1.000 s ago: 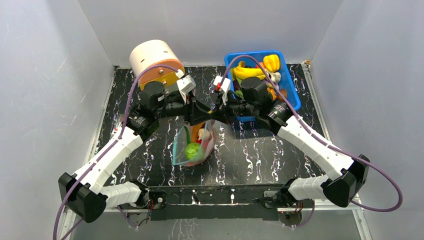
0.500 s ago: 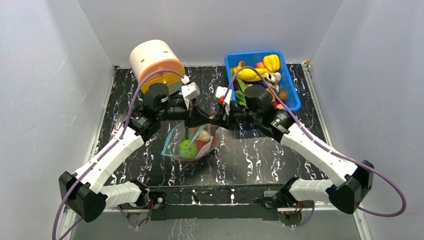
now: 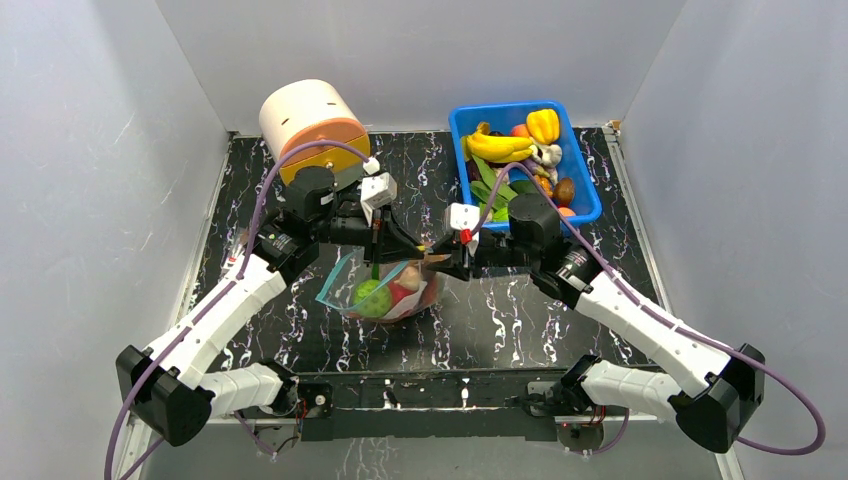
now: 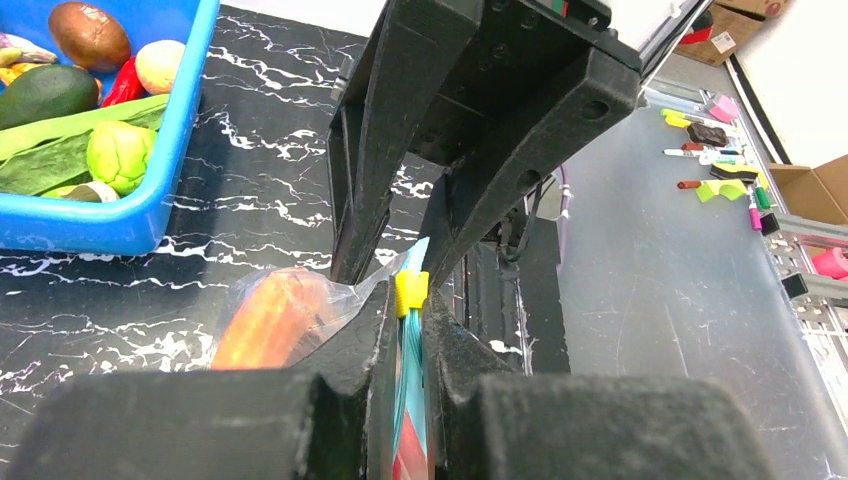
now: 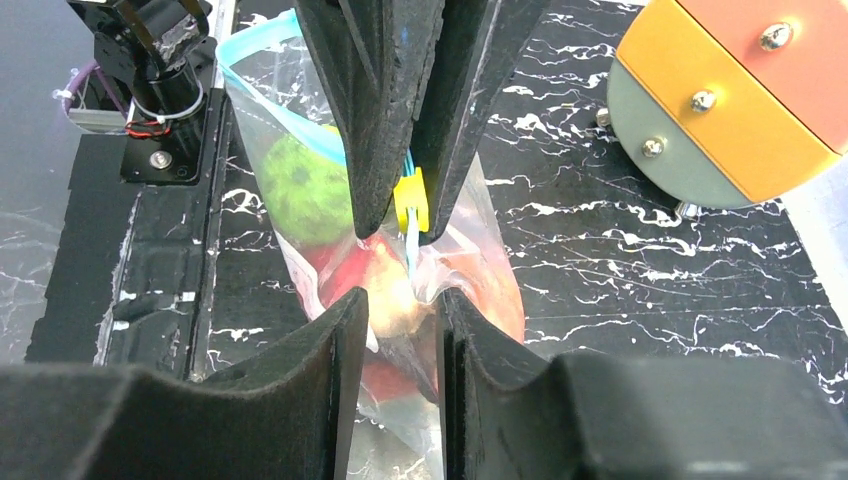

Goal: Place the food in the zip-top bag and seal the zipper
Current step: Zip the zipper food storage bag at the center of the board.

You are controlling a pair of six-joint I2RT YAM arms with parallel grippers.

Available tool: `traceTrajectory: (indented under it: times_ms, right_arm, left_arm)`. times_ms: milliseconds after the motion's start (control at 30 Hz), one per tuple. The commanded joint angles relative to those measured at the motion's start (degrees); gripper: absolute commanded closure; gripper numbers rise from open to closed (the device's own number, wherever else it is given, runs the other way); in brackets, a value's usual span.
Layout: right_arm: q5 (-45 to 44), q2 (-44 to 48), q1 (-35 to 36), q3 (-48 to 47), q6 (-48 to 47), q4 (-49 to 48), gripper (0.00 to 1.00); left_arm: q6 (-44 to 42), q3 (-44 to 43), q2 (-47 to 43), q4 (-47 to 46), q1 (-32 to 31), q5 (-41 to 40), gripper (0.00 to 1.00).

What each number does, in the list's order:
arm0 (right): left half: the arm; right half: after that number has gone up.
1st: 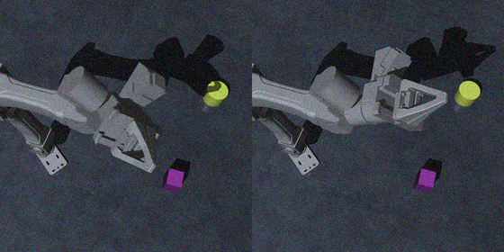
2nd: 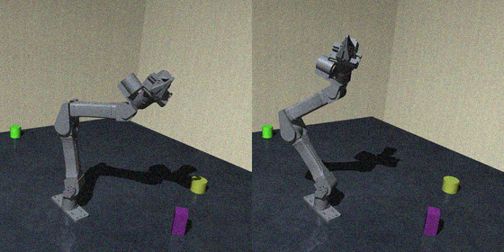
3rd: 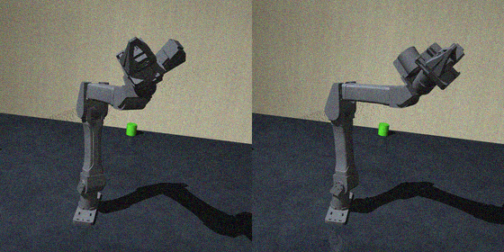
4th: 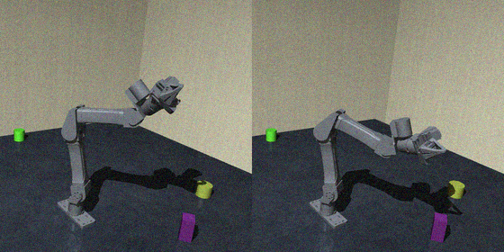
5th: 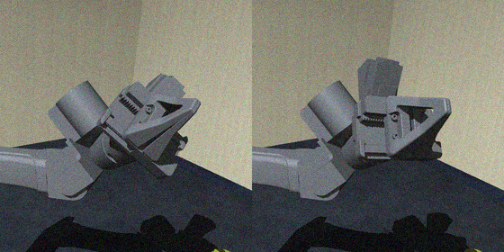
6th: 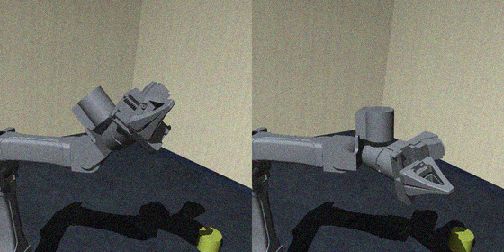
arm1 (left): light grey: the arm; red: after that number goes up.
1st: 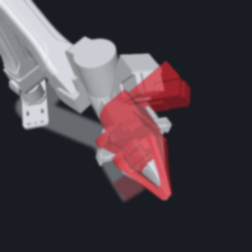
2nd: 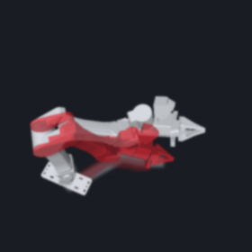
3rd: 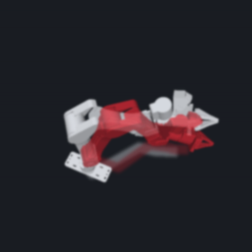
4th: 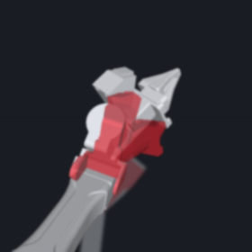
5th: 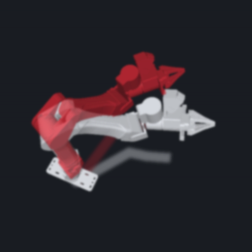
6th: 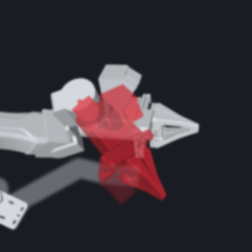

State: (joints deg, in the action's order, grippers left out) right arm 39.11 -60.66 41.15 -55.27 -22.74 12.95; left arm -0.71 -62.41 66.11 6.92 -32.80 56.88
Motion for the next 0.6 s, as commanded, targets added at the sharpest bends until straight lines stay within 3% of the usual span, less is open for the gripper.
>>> traceTrajectory:
  times_ms: [0, 133, 433, 567]
  right_arm:
    - [2.16, 1.14, -0.13, 0.48, 0.54, -8.13, 0.70]
    - [1.51, 0.00, -0.03, 0.35, 0.87, -9.51, 0.59]
    - [-3.84, 1.19, -0.10, -0.45, -3.54, -7.41, 0.55]
    - [-4.63, 2.11, -0.12, -1.04, -6.35, -4.88, 0.47]
  left_arm:
    - [-1.19, -0.86, -2.02, -2.38, 0.18, 3.86, 1.00]
    - [-1.03, -1.25, -1.37, -2.59, 0.13, 4.69, 1.00]
    - [-2.88, -2.72, -0.41, 0.88, 0.15, 5.70, 1.00]
    - [-3.61, -3.17, -0.36, 2.02, 0.14, 5.87, 1.00]
